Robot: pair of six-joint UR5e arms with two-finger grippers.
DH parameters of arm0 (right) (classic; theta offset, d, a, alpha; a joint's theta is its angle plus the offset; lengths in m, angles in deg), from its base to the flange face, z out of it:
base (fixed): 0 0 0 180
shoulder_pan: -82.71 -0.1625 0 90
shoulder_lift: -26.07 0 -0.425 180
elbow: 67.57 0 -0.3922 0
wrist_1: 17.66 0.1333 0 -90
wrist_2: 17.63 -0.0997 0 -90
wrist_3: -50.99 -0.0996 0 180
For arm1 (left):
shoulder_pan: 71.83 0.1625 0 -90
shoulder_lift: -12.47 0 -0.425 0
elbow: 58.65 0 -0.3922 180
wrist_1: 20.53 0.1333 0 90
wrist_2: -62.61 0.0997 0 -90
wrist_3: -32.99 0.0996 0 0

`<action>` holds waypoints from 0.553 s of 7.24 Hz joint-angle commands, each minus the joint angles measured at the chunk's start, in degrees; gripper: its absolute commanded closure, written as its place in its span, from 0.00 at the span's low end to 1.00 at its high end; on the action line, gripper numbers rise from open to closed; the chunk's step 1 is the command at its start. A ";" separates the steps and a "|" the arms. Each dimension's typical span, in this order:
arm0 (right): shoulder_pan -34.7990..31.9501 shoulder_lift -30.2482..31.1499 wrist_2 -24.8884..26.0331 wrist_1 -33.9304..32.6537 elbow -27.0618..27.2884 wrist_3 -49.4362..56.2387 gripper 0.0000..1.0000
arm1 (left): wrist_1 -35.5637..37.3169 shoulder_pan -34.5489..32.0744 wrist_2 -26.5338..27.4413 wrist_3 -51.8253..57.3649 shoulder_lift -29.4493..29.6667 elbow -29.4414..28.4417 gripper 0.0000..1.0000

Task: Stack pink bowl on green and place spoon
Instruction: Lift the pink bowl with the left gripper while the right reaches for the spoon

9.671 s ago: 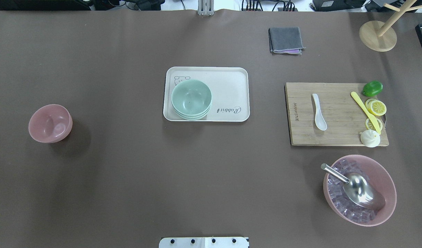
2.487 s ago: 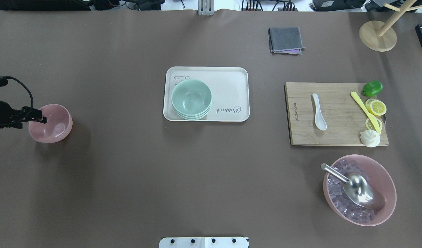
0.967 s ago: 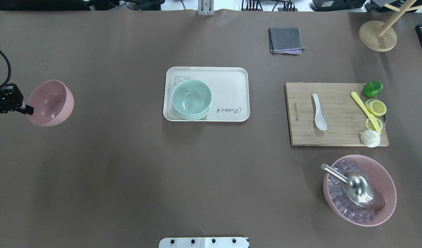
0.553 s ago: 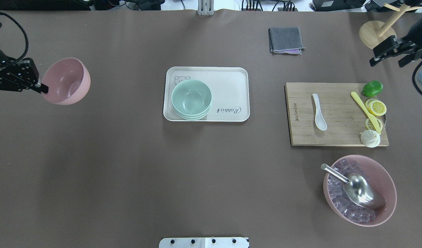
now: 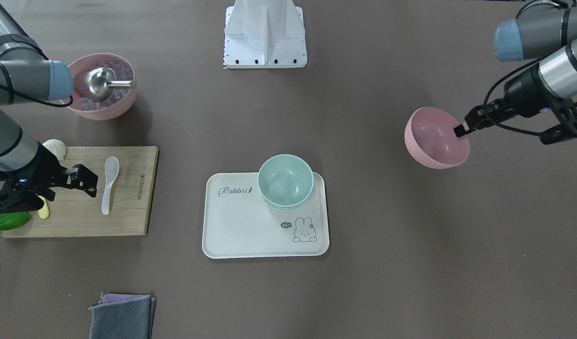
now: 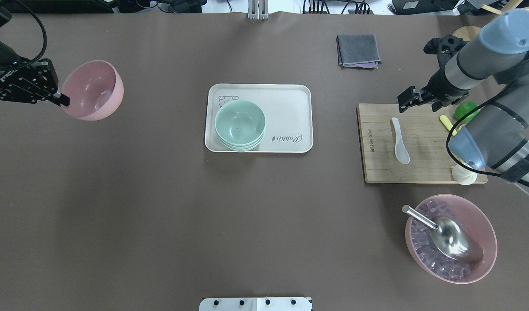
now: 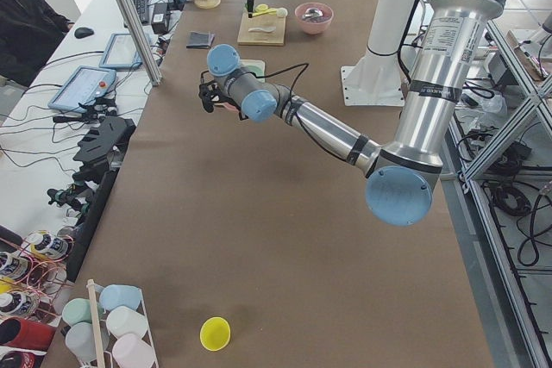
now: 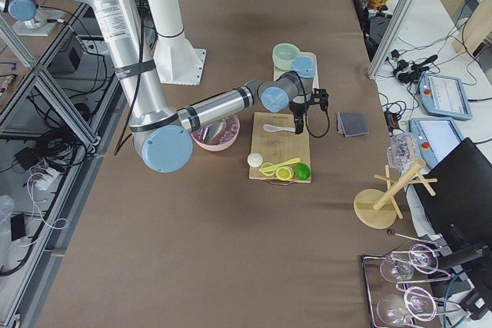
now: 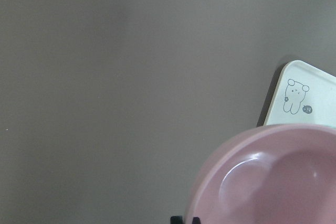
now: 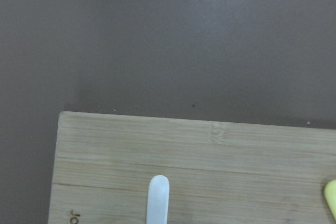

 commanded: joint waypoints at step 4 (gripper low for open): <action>5.38 -0.23 1.77 2.23 -2.93 -0.87 0.24 | 0.40 0.20 0.06 -0.01 1.01 -0.26 1.00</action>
